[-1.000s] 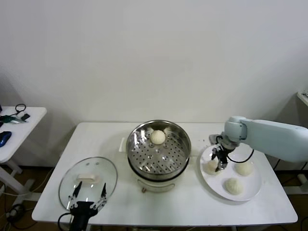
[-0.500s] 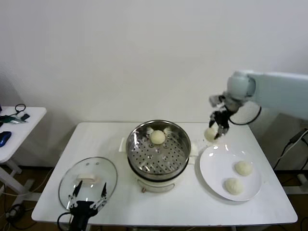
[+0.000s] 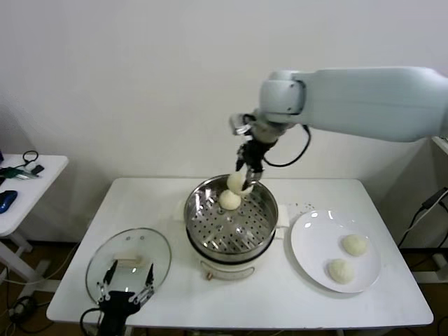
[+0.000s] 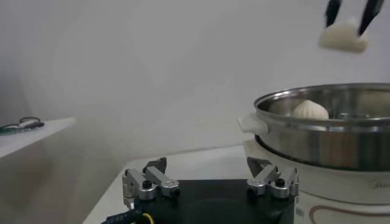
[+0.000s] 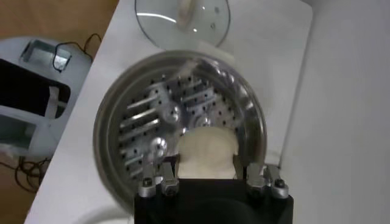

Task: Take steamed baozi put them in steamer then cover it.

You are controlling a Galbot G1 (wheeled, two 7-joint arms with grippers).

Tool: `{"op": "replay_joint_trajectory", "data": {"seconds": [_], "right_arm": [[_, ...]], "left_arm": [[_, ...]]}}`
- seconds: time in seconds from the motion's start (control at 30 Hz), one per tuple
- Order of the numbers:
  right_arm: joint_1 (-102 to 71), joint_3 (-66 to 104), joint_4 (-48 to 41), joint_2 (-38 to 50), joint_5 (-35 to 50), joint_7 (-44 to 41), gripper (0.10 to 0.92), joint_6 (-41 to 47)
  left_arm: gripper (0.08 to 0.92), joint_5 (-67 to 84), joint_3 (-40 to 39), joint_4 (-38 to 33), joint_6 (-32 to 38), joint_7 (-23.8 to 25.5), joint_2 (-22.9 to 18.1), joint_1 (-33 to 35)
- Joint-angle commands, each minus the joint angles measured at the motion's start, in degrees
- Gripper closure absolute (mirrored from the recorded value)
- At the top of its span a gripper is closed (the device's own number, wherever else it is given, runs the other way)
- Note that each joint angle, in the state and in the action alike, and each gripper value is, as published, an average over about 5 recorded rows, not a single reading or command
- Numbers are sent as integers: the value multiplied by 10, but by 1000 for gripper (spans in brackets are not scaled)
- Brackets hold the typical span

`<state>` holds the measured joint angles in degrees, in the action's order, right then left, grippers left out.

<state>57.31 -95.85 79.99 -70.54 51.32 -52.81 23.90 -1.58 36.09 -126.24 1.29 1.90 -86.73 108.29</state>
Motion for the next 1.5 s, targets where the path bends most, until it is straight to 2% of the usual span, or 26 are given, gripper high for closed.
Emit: {"op": "replay_joint_trajectory", "data": {"seconds": [0.03,0.4,0.8,0.97,1.17,1.33,1.5], "right_arm": [[-100,30,-58,-131,18,54,414,42],[-180,23,-163,-192,-36,56,414,39],[-194,9,-166,-199,-58,56,414,39],[-170,23,-147,-175,-64,48,360,26],[-53,11,-57,-53,-66,-16,220,-33],[38,-58,63,123,-76,-49,203,-57],[62,-148,149,290,-161,-41,202,-64]], "left_arm": [[177,-5,0,-12,3,-1,-3,4],[177,-11,0,-12,5,-5,-5,6],[177,-11,-1,-5,3,-3,-8,-2],[177,-11,-3,-4,2,-3,-8,-4],[177,-13,-2,-5,2,-3,-8,-1],[177,-18,-2,-7,2,-2,-9,-1],[177,-20,-3,-10,0,0,-9,0]]}}
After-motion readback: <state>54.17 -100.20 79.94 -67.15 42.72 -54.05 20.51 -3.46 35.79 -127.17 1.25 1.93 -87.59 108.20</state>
